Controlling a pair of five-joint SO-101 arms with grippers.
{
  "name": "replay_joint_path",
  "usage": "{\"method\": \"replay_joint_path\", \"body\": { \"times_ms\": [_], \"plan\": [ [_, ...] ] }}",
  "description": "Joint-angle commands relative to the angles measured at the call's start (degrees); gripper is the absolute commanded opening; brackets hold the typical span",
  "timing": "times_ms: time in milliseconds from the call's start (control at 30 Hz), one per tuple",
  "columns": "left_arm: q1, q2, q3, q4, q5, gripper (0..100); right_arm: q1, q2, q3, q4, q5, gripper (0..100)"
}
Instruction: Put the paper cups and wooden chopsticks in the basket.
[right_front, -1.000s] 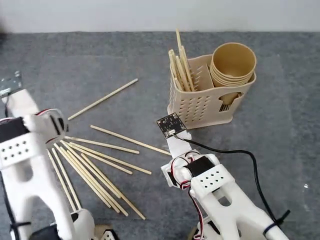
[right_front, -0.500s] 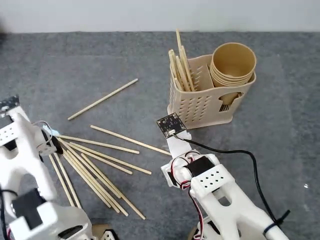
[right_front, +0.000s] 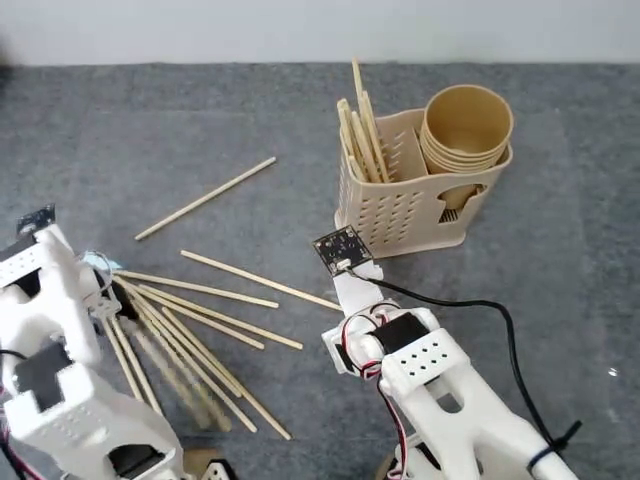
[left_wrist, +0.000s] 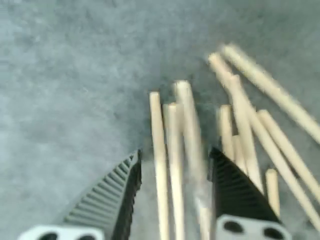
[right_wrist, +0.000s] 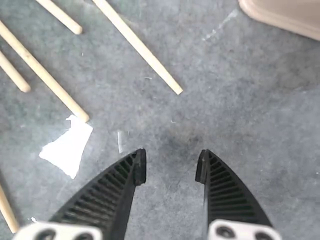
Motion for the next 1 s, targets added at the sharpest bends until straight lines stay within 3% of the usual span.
{"method": "replay_joint_path", "body": {
  "times_ms": [0,200,533,833,967],
  "plan": [
    [0.18,2.11,0.31,-2.9,-0.44,19,0.4,-1.19,-0.09,0.31,0.7,18.2],
    [0.18,3.16,0.22,-4.92,-0.44,2,0.4,-1.19,-0.09,0.31,0.7,18.2],
    [0.7,2.99,0.31,-4.92,0.26,1,0.4,-1.19,-0.09,0.31,0.7,18.2],
    [7.56,2.9,-5.58,-4.57,11.25,1,0.4,-1.19,-0.09,0.31,0.7,18.2],
    [10.64,2.9,-11.3,0.7,13.71,1,0.4,-1.27,0.53,-0.04,0.7,18.2]
  ]
}}
